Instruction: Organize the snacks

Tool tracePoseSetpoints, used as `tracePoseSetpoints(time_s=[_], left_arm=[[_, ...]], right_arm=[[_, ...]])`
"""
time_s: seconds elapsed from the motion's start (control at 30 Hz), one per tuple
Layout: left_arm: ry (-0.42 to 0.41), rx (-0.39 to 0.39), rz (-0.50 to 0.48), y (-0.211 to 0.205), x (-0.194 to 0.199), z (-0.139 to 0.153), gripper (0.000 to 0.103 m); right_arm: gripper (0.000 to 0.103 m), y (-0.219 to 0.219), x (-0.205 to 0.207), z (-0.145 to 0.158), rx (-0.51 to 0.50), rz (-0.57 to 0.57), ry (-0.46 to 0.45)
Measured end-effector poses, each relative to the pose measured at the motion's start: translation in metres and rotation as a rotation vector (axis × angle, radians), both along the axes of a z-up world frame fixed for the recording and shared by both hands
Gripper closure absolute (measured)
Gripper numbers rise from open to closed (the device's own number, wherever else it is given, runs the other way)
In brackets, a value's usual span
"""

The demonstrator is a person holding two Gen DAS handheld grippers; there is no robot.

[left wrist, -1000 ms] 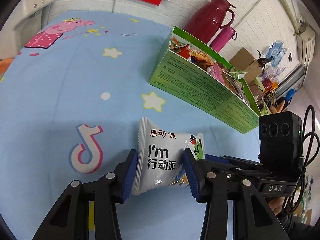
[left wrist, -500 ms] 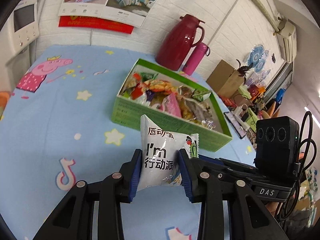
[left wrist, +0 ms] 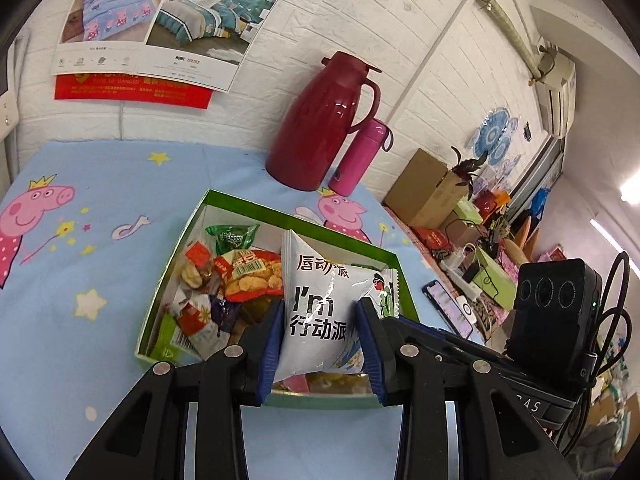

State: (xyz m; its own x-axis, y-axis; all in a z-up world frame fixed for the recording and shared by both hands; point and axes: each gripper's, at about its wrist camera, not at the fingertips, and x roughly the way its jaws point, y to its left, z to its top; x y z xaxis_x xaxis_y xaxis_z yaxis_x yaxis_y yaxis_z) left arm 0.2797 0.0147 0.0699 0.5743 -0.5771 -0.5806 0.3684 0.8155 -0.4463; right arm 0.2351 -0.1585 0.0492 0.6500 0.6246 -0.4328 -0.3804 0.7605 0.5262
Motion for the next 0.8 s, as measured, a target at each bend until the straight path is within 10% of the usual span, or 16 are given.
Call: tracePoseSetpoints(time_s=[0.07,0.13,0.2,0.8], left_arm=[[0.004,0.027,0.027,-0.003,0.012,-0.007,0.063],[0.02,0.074,0.094,-0.001,0.02,-0.015,0.033],[0.03,0.1,0.189,0.008,0.021,-0.022,0.012],[-0.06,0.255,0.417,0.023,-0.077,0.004,0.004]], right_arm=[[0.073,0.003,0.012,-0.004,-0.039,-0.014,-0.004],[0.064,0.004,0.017,-0.008,-0.122,-0.054,-0.024],[0.034,0.004,0.015,-0.011,-0.187,-0.097,-0.068],[0.001,-0.011,-0.073,0.039,-0.28,-0.173,-0.223]])
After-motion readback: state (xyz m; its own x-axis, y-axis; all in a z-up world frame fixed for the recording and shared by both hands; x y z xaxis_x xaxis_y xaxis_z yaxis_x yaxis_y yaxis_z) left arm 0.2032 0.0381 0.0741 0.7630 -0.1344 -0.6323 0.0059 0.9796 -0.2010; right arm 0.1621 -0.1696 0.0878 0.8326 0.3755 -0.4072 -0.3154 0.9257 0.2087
